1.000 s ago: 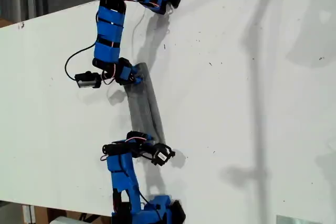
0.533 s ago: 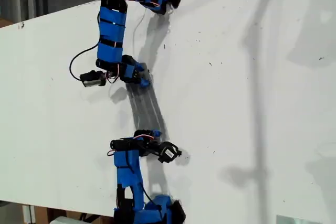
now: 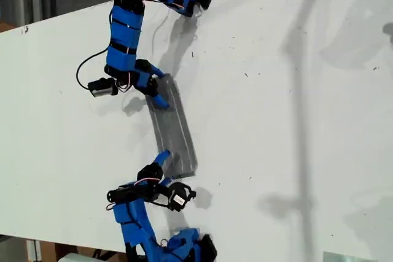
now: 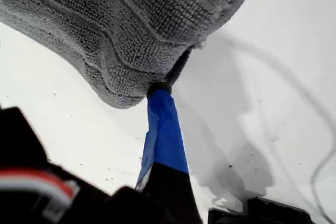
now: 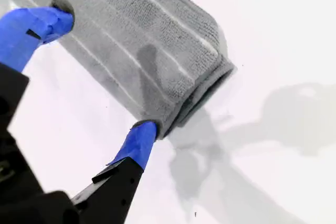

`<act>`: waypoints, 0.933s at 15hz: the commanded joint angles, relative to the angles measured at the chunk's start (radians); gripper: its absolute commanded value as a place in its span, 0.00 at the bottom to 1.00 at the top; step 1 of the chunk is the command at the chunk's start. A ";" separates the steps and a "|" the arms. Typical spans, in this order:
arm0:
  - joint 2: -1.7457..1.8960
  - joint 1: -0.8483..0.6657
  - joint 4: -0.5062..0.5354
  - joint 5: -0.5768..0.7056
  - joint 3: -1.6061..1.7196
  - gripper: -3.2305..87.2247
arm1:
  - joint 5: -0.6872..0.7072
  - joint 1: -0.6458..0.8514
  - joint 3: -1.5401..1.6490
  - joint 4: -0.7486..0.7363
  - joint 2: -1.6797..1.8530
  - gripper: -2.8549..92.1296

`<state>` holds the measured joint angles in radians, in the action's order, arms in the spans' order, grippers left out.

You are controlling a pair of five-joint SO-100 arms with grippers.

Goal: Grasp corners of a square towel and fold twice.

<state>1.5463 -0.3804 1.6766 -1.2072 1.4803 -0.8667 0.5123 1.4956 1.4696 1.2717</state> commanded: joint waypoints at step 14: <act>0.387 0.130 -0.035 -0.183 0.344 0.48 | -0.101 0.299 0.479 -0.109 0.236 0.03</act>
<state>1.8730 -0.2853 1.6582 -1.3545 1.8086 -0.9127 0.7977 1.8929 1.3668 1.3729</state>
